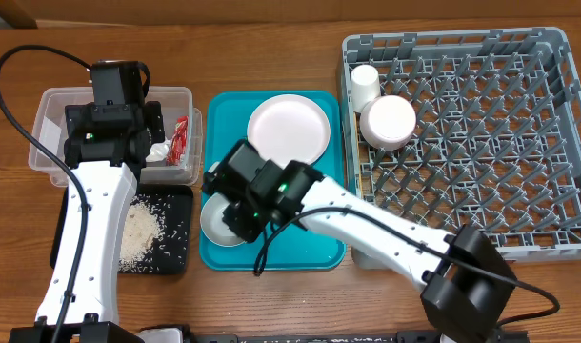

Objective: Sort waste into correct bins and load items into the dishwasher
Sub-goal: 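Move the right gripper to the small white bowl and grip its rim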

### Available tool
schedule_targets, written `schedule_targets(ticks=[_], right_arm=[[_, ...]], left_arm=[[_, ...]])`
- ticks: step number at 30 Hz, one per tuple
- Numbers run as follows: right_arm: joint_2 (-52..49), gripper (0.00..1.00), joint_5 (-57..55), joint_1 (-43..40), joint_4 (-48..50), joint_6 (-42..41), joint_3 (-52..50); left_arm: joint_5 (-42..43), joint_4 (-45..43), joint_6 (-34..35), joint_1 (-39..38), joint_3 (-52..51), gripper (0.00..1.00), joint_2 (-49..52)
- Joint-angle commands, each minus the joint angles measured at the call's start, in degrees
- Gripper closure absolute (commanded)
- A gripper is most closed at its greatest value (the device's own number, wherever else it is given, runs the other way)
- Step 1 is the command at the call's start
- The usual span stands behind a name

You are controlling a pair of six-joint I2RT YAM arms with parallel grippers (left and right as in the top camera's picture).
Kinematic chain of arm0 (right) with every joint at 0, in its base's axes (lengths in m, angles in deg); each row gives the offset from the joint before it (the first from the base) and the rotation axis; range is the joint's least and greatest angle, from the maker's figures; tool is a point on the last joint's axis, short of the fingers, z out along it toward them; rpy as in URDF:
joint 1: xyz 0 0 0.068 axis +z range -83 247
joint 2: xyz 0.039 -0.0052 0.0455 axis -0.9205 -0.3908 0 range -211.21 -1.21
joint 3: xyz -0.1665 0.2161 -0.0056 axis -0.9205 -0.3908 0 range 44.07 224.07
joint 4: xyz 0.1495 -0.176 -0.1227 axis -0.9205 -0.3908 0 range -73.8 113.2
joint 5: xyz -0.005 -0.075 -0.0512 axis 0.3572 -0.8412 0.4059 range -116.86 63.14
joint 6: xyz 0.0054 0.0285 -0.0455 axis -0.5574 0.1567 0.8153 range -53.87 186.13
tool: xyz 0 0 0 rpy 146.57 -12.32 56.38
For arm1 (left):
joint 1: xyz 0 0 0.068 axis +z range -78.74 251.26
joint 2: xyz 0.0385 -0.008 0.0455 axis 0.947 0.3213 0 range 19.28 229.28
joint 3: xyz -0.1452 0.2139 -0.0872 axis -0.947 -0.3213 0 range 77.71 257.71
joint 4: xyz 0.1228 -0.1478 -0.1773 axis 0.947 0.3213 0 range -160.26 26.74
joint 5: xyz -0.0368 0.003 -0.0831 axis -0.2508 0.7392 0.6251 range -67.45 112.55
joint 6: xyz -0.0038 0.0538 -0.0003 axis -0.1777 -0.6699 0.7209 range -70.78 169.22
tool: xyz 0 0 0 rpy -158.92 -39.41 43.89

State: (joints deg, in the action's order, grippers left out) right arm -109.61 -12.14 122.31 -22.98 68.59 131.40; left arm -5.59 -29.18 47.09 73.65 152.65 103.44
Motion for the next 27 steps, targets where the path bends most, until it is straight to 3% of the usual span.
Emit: schedule_targets(ticks=[1,11,15,27], right_arm=[[-0.74,0.96,-1.81,1.11,0.87,1.46,-0.07],[-4.35,0.95,-2.05,3.39,6.38,2.56,-1.53],[-5.64,0.82,-2.10,5.29,7.23,7.26,-1.53],[-8.11,0.73,-10.86,9.73,7.61,8.59,-1.53]], left_arm=[[-0.74,-0.17,-1.11,0.20,0.94,0.00,-0.63],[-0.74,-0.17,-1.11,0.20,0.94,0.00,-0.63],[-0.76,-0.17,-1.11,0.20,0.94,0.00,-0.63],[-0.76,-0.17,-1.11,0.20,0.94,0.00,-0.63]])
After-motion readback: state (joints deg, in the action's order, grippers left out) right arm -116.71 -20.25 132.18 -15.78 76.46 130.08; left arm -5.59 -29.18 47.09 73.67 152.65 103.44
